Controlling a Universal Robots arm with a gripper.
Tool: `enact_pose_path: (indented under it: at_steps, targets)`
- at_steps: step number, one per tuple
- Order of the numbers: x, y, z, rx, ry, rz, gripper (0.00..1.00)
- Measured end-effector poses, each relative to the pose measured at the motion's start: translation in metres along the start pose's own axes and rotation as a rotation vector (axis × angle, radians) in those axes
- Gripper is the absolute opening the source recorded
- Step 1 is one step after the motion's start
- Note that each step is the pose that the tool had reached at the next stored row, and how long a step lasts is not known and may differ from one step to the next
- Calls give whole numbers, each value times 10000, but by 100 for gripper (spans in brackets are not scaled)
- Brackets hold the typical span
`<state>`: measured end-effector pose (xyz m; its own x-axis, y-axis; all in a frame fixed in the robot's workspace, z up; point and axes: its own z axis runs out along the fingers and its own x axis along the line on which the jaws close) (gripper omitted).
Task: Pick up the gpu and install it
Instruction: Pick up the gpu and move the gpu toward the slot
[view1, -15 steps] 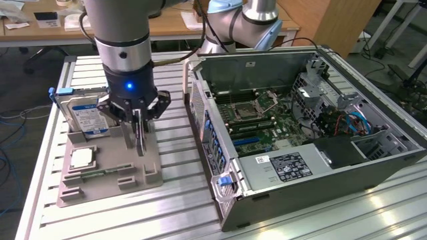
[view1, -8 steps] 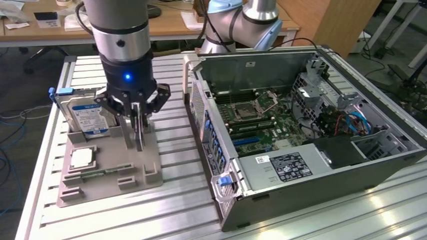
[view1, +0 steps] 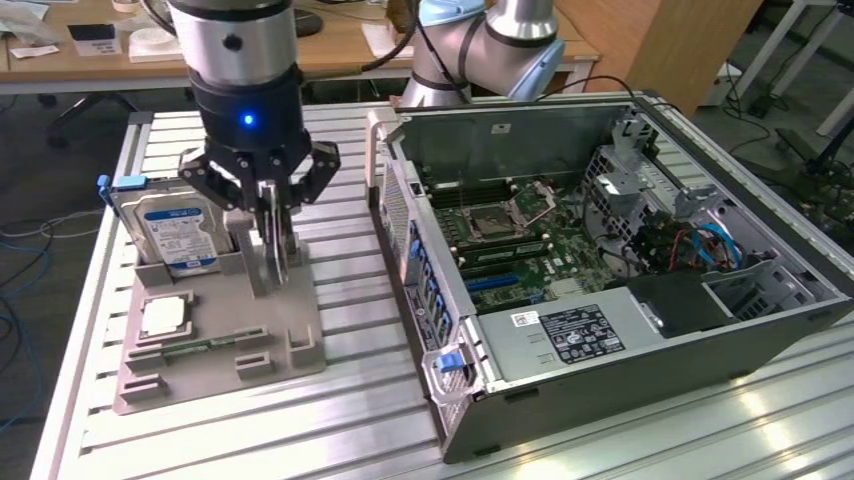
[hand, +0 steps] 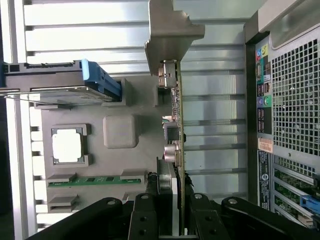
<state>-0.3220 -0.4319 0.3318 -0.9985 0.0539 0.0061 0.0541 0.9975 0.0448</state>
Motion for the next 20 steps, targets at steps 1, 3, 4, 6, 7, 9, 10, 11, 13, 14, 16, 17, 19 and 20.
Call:
enact_pose_path:
  at_steps: [1, 3, 4, 6, 7, 9, 10, 11, 13, 14, 16, 17, 19, 20]
  targets:
    - [0, 2, -40, 0, 0, 0, 28]
    - [1, 5, -119, -2, 1, 1, 28]
    - [1, 7, -161, -3, 1, 0, 28]
    - [1, 11, -248, -7, 0, 0, 28]
    - [2, 13, -292, -7, 1, 0, 28]
    - [2, 17, -384, -8, 0, 0, 28]
    - [2, 19, -428, -7, 0, 0, 28]
    - [3, 21, -471, -7, 0, 0, 28]
    - [3, 25, -558, -8, 1, 0, 28]
    - [3, 27, -601, -8, 1, 0, 28]
    - [4, 30, -686, -7, 1, 0, 28]
    - [4, 32, -725, -8, 1, 0, 28]
    - [4, 35, -799, -8, 1, -1, 28]
    - [5, 37, -833, -8, 2, 0, 28]
